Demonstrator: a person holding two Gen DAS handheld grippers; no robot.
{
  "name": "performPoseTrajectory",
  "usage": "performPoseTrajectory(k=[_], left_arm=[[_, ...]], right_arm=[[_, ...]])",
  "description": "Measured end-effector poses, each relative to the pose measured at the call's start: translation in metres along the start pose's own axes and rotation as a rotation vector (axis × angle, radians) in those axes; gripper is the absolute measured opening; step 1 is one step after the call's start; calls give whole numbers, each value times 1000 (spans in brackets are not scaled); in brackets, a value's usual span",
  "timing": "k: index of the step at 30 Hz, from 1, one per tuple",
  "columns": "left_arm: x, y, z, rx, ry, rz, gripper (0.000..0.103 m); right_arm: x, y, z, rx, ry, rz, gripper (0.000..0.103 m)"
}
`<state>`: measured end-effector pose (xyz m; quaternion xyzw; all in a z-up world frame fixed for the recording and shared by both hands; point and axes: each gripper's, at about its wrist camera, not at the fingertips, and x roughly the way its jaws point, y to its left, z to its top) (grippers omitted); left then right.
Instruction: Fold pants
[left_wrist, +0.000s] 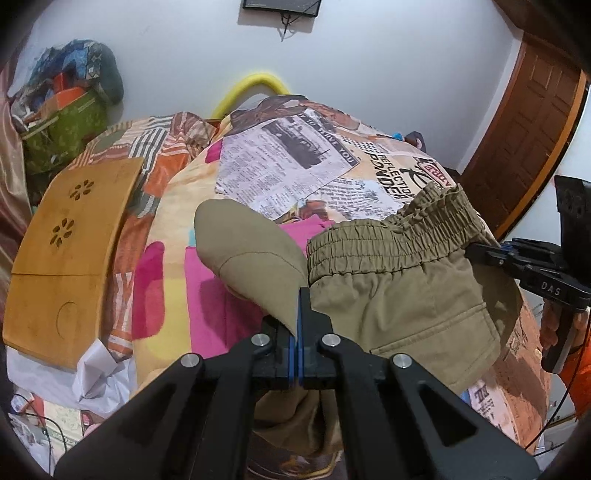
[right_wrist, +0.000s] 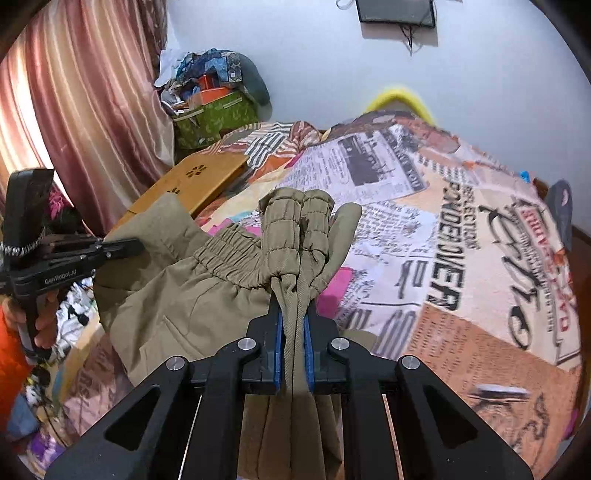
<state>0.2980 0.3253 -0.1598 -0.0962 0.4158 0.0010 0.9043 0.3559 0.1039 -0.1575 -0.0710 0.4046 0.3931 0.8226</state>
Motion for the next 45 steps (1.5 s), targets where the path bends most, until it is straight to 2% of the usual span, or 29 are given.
performPoseTrajectory(k=[6, 12, 16, 20, 24, 26, 31, 35, 37, 38, 42, 45], left_arm=[[9, 11, -19, -9, 37, -33, 0], [16, 7, -44, 6, 87, -20, 0], [23, 11, -54, -12, 117, 1, 0], [25, 13, -61, -4, 128, 19, 0], [27, 13, -65, -1, 127, 27, 0], [27, 13, -65, -1, 126, 27, 0], [29, 13, -67, -4, 126, 27, 0], [31, 17, -70, -8, 129, 25, 0], [34, 18, -72, -9, 129, 32, 0], [34, 19, -72, -11, 127, 34, 0], [30, 18, -70, -17, 104, 31, 0], [22, 12, -67, -3, 85, 37, 0]], right_arm=[[-1, 3, -23, 22, 59, 41, 8], [-6, 12, -56, 25, 125, 35, 10], [-5, 18, -66, -9, 130, -36, 18], [-10, 13, -74, -11, 136, -73, 35], [-4, -4, -73, 21, 155, -99, 38], [3, -12, -72, 55, 174, -77, 39], [46, -31, -77, 150, 290, -5, 46], [59, -40, -75, 211, 300, 43, 49], [64, -43, -72, 234, 307, 64, 44], [66, -42, -72, 227, 308, 70, 37], [57, -30, -66, 177, 272, 62, 18], [43, -22, -63, 170, 217, 71, 12]])
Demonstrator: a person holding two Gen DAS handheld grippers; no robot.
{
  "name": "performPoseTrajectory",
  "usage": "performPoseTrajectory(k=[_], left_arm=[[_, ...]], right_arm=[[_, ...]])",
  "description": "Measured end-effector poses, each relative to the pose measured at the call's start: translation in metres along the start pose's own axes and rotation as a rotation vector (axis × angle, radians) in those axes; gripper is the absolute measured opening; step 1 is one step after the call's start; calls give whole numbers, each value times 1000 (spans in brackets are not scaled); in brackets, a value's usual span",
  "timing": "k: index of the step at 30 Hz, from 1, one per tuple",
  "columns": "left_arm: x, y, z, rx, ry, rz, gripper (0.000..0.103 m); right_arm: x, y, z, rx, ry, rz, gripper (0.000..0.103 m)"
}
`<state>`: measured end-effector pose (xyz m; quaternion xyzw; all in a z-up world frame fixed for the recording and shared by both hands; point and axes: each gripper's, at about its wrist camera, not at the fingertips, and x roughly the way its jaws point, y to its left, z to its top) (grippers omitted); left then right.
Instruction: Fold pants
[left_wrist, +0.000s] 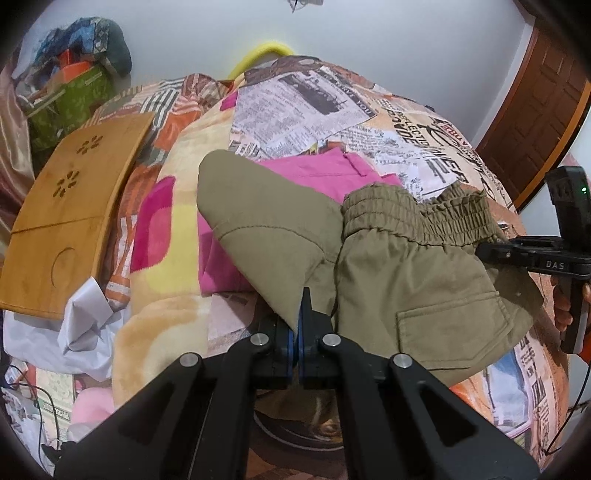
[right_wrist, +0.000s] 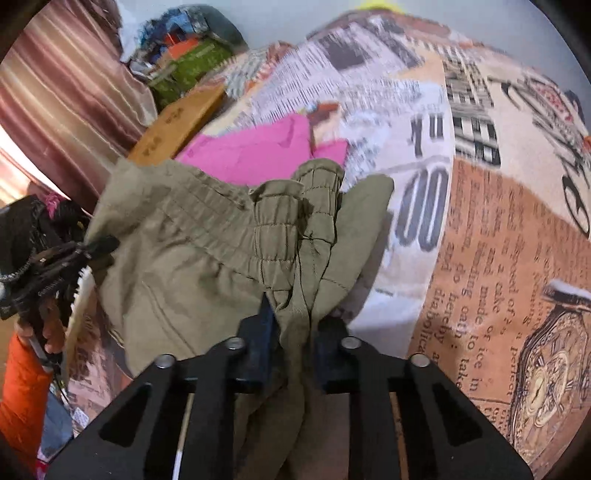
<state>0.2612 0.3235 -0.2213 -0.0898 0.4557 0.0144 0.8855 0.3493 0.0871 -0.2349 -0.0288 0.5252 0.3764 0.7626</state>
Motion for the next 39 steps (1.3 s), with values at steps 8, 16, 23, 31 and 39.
performPoseTrajectory(k=[8, 16, 23, 31, 39], left_arm=[[-43, -25, 15, 48, -102, 3, 0], [-71, -22, 48, 38, -188, 19, 0], [-60, 8, 82, -5, -211, 45, 0], [31, 46, 82, -68, -74, 77, 0], [87, 77, 60, -112, 58, 150, 7]], right_arm=[[-43, 29, 8, -73, -95, 16, 11], [-72, 52, 43, -143, -205, -2, 11], [-53, 47, 85, -150, -242, -1, 11], [14, 21, 98, -133, -161, -20, 11], [72, -32, 89, -45, -5, -69, 32]])
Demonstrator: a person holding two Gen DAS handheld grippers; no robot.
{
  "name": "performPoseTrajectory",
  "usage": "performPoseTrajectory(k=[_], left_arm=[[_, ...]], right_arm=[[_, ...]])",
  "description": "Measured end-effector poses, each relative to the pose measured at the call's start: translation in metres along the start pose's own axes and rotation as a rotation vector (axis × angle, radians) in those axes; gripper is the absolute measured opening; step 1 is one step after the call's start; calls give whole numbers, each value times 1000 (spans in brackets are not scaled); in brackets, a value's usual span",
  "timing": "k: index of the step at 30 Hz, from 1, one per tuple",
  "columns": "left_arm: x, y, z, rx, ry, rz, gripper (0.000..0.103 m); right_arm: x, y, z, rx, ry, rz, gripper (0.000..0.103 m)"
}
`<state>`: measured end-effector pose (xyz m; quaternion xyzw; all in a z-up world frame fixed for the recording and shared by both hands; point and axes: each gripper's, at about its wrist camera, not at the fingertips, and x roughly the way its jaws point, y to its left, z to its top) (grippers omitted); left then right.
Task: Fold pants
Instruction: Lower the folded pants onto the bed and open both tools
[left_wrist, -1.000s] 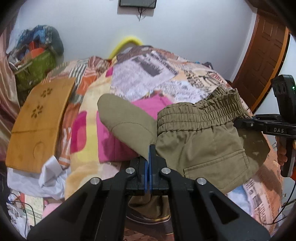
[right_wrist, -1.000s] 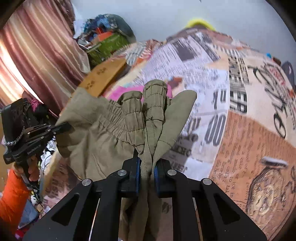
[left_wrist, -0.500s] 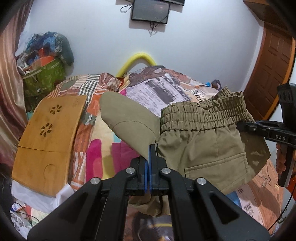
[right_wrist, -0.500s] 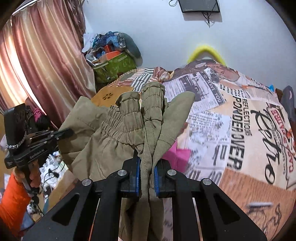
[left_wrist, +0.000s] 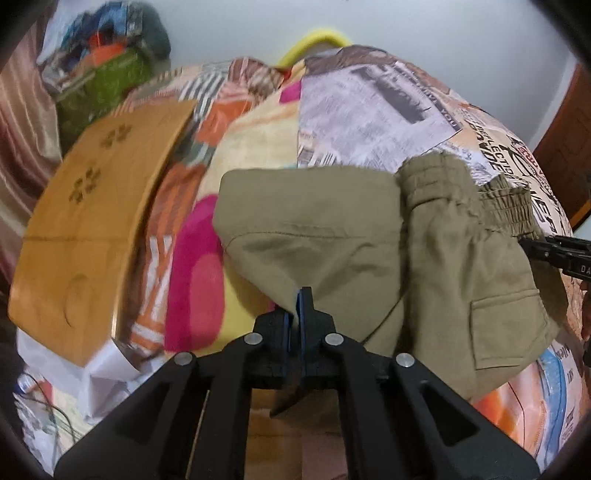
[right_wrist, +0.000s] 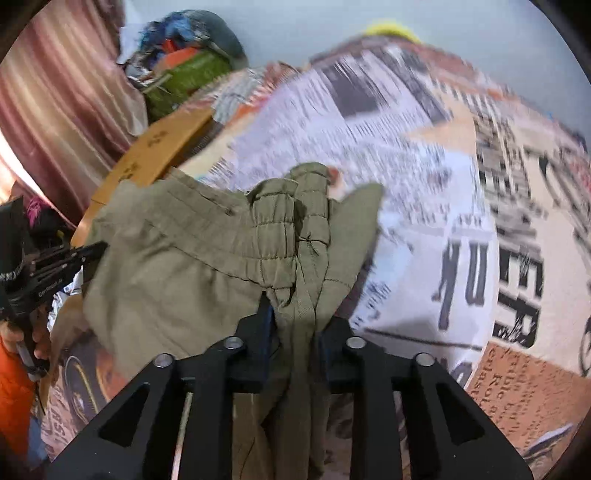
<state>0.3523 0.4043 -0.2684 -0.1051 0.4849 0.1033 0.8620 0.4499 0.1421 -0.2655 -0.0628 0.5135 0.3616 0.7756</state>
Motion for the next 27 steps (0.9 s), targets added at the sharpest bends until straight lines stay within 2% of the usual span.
performPoseTrajectory(k=[2, 4, 6, 10, 14, 21, 25, 27], left_arm=[[0, 2, -3, -15, 5, -2, 11], [-7, 5, -4, -35, 1, 8, 18], [-15, 6, -5, -49, -3, 11, 23], [-45, 3, -8, -72, -2, 22, 23], [-88, -11, -12, -51, -48, 45, 23], [-211, -57, -31, 27, -233, 1, 23], [-279, -88, -47, 71, -358, -11, 23], [-319, -104, -63, 80, -430, -37, 28]], right_arm=[[-3, -6, -1, 20, 6, -7, 42], [-12, -7, -3, 13, -6, -25, 46], [-23, -5, -5, -1, -16, -39, 47], [-59, 9, -8, -43, -80, -104, 47], [-110, 20, -12, -54, -159, -117, 47], [-213, 64, -29, -108, -353, -142, 47], [-273, 89, -51, -101, -465, -90, 47], [-297, 100, -65, -99, -528, -73, 47]])
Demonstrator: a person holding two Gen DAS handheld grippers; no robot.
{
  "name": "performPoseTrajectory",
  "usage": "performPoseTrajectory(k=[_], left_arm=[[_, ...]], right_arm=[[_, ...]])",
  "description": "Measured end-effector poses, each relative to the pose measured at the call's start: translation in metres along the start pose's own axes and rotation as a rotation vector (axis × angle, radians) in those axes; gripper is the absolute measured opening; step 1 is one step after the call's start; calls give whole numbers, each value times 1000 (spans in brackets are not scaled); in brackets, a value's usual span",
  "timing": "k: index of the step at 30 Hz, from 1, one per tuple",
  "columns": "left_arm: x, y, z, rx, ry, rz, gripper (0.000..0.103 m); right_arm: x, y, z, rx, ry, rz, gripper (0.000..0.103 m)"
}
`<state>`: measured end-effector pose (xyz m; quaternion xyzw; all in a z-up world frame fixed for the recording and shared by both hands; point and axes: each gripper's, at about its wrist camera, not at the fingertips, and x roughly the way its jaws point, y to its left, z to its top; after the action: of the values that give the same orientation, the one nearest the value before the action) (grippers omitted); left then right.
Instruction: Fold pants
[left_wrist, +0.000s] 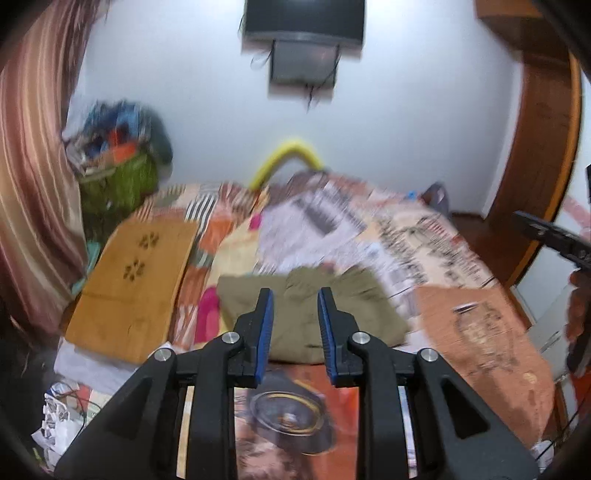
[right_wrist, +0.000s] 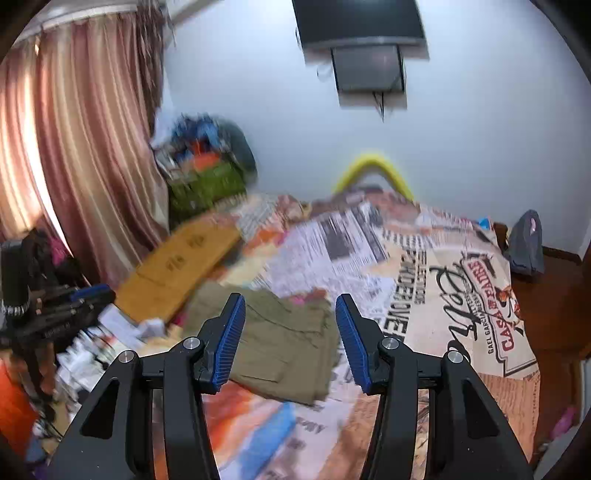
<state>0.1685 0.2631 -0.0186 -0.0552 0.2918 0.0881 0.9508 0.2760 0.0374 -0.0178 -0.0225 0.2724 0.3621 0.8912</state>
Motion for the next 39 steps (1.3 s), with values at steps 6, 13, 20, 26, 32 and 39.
performPoseTrajectory(k=[6, 13, 20, 26, 32, 39], left_arm=[[-90, -42, -7, 32, -180, 10, 45], [-164, -74, -41, 35, -328, 22, 64], [-193, -81, -74, 1, -393, 23, 91], [-204, -84, -98, 11, -437, 43, 103], [-201, -83, -107, 10, -416, 31, 103], [-202, -82, -114, 4, -419, 37, 103]], right_arm=[[-65, 37, -9, -62, -138, -6, 47], [-119, 70, -43, -98, -229, 19, 47], [-146, 82, -68, -96, -298, -5, 55], [-154, 90, -79, -94, -345, -65, 87], [-154, 97, -90, -96, -360, -136, 103], [-157, 99, -96, -91, -342, -137, 103]])
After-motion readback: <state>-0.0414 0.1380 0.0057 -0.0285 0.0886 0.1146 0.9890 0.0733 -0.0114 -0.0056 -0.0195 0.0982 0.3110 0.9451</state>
